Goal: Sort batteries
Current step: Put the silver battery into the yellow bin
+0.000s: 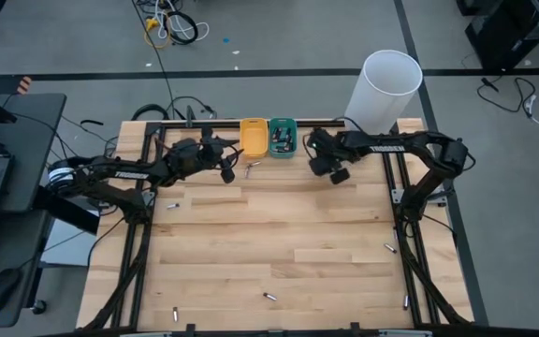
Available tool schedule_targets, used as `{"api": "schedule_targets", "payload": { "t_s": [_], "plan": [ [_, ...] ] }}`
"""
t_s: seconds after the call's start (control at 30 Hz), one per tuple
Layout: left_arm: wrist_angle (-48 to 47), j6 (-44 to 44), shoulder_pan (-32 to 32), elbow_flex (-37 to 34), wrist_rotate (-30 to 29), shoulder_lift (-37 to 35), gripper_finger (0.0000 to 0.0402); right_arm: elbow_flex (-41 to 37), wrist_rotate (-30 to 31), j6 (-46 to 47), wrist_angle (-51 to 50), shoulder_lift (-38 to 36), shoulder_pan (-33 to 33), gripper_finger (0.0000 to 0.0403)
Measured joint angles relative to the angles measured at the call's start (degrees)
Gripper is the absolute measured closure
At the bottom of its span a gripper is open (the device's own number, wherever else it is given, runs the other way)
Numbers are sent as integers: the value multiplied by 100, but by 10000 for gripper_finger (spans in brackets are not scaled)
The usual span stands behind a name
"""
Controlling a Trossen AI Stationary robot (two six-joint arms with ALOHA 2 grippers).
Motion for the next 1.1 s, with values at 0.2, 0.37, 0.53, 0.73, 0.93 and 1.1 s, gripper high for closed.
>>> {"api": "schedule_targets", "payload": {
  "t_s": [0.2,0.37,0.53,0.73,0.93,1.1],
  "plan": [
    [-287,-33,-2,0,1,-40,239,1056,-907,1181,82,-2,96,219],
    [-1088,-57,-17,0,148,-621,239,1605,-2086,2332,970,-22,-93,217],
    [-1718,-196,-63,13,152,-1320,239,1616,-1842,2980,2346,438,-76,214],
    [-2400,-517,-251,9,169,-1623,239,2007,-1611,3926,3218,1507,100,203],
    [-2436,-350,-317,2,646,-1412,239,3025,-1067,4135,2690,2438,251,189],
    [-2838,-393,-315,2,791,-1269,239,3581,-728,3687,2424,2769,360,173]
  ]
}}
